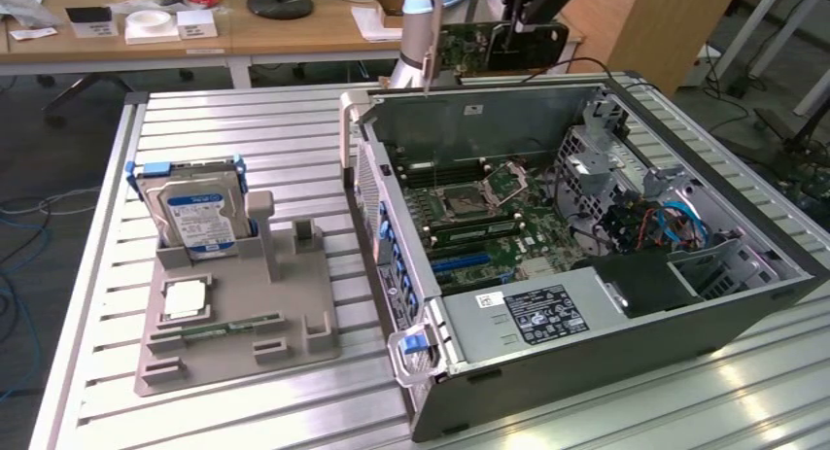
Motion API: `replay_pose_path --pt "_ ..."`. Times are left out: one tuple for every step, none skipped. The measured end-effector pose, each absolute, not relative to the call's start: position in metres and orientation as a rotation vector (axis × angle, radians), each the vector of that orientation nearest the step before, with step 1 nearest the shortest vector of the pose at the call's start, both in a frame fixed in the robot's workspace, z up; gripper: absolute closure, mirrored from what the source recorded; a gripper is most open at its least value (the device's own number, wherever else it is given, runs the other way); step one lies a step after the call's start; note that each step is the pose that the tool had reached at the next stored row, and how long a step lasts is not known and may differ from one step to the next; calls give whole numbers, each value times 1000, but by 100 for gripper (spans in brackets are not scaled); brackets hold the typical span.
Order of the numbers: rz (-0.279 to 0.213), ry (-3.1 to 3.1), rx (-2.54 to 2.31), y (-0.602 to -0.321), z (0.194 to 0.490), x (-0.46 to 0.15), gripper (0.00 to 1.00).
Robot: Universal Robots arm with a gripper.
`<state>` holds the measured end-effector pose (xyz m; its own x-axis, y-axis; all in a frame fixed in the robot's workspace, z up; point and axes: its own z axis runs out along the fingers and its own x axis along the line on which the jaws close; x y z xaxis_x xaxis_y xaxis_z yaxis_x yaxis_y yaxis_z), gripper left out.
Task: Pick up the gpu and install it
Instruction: 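Insert the gpu into the slot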
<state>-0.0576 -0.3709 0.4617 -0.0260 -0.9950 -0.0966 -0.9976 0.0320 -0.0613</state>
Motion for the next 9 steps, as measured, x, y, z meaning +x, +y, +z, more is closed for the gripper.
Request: replay_pose_path --pt "40 2171 -2108 -373 462 -58 73" --pt "45 2169 -2106 -375 462 -58 73" --pt "51 2166 -2103 -377 462 -58 73" --pt "57 2163 -2099 -379 462 -58 73" --pt "65 2160 -2096 -380 462 -58 73" --pt "74 2156 -2091 -382 462 -58 73" --pt "84 2151 -2086 -384 462 -58 73" --pt "93 2147 -2081 -385 462 -58 73" --pt "103 2142 -2076 -387 462 -58 73"
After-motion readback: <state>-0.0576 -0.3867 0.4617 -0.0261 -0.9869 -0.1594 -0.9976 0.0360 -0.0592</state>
